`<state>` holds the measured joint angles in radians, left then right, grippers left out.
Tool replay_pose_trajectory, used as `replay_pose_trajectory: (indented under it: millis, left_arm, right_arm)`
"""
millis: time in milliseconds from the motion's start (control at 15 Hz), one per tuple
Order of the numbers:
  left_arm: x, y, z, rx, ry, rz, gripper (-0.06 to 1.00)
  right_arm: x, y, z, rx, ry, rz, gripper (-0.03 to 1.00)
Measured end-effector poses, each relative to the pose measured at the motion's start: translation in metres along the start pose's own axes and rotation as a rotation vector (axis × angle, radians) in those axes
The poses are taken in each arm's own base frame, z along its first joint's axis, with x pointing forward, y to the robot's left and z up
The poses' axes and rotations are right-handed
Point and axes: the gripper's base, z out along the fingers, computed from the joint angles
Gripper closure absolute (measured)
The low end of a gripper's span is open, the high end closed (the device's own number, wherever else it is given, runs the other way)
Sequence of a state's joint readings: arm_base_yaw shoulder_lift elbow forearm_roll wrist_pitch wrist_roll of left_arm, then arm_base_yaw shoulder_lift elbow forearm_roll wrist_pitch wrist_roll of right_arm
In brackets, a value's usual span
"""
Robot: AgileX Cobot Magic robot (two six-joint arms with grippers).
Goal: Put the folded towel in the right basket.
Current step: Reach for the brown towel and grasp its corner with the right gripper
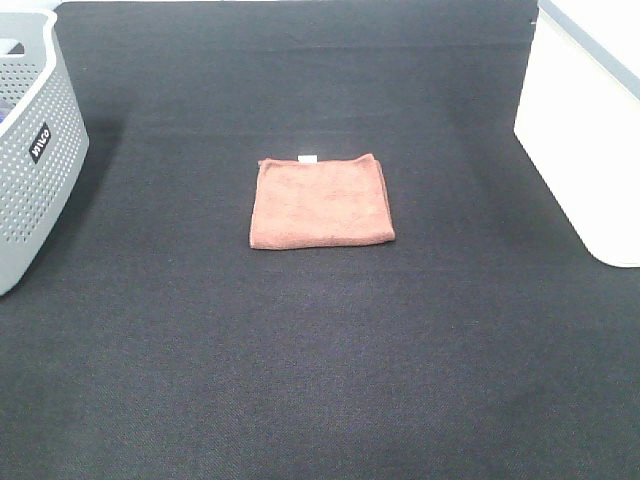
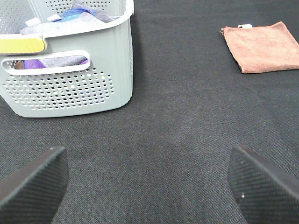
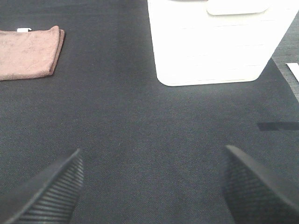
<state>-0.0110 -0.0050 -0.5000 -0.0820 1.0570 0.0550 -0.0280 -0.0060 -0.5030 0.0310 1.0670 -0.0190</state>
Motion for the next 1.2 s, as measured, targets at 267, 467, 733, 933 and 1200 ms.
replay_pose_trajectory:
  millis: [267,467,733,933,1200]
  left_arm:
    - [0.0000,0.0000,0.0000,0.000,0.000,0.000,0.07]
    - [0.0000,0.0000,0.0000,0.000,0.000,0.000,0.07]
    - [0.0000,0.0000,0.0000,0.000,0.000,0.000,0.07]
    - [0.0000,0.0000,0.0000,0.000,0.000,0.000,0.07]
    - [0.0000,0.0000,0.0000,0.000,0.000,0.000,0.07]
  right_arm:
    - [0.0000,0.0000,0.0000,0.000,0.000,0.000,0.21]
    - [0.0000,0.0000,0.0000,0.000,0.000,0.000,0.21]
    - [0.0000,0.0000,0.0000,0.000,0.000,0.000,0.21]
    - [0.0000,0.0000,0.0000,0.000,0.000,0.000,0.21]
    - [0.0000,0.0000,0.0000,0.000,0.000,0.000,0.21]
